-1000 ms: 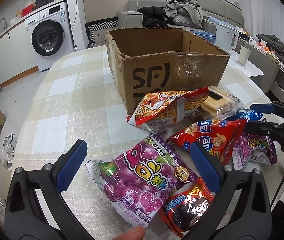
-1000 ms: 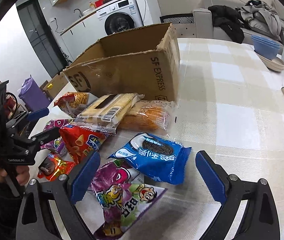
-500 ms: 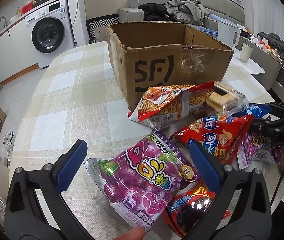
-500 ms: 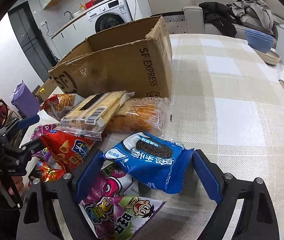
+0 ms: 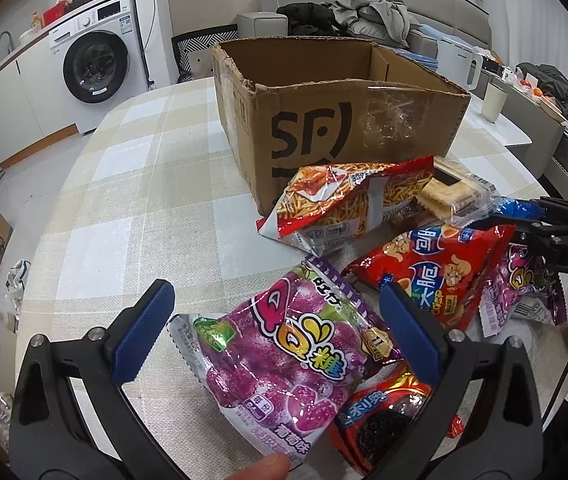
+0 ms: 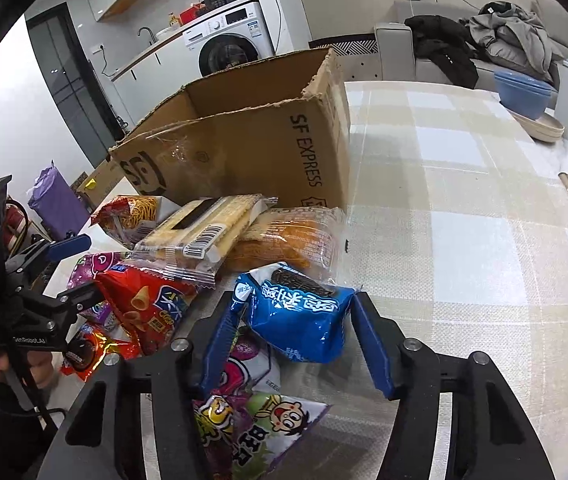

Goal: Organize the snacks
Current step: 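Grasp the blue biscuit pack with the right gripper while the left grasps the purple candy bag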

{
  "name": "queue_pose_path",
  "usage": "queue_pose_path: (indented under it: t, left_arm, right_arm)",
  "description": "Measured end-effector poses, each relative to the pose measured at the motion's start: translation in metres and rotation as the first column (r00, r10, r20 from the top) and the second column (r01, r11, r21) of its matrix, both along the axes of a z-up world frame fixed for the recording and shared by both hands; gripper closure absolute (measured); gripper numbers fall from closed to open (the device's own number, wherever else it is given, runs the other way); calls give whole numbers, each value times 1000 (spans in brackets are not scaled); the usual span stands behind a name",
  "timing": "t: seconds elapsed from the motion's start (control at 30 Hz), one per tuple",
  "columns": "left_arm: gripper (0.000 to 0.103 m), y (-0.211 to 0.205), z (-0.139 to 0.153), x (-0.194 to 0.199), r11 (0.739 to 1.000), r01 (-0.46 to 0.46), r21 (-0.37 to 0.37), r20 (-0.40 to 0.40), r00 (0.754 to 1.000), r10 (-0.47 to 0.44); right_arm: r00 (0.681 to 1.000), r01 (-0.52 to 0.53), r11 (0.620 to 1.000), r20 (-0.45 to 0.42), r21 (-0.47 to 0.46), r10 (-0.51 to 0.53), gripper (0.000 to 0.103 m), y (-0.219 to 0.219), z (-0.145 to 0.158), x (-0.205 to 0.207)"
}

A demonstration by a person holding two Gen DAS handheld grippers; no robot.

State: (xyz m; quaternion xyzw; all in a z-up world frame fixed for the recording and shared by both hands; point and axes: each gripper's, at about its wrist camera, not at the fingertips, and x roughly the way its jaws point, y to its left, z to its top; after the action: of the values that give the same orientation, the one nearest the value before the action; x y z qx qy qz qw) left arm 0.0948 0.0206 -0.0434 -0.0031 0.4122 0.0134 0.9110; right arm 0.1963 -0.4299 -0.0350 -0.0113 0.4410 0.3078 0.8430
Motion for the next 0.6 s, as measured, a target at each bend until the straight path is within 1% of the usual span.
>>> queue_pose_path:
  t: [0.2,0.33,0.53,0.6]
  left_arm:
    - [1,3,0,0,1000,-1,2,3,1000,1]
    - [1,6,-1,-2,1000,-6,-1,2,1000,6]
    - [1,7,-6,0,1000,8,-31,-23,1000,-9]
    - [1,8,-7,2,1000,4,-24,-26,1000,-5]
  right_arm:
    - [1000,-11,1000,-5,15,11,51,-6,2,-1]
    - [1000,-14,999,8,37,14,53,-13,10,-3]
    - [999,-27,998,26,60,25,57,-19,22,-6]
    - [999,-28,998,29,64,26,57,-20,24,-7]
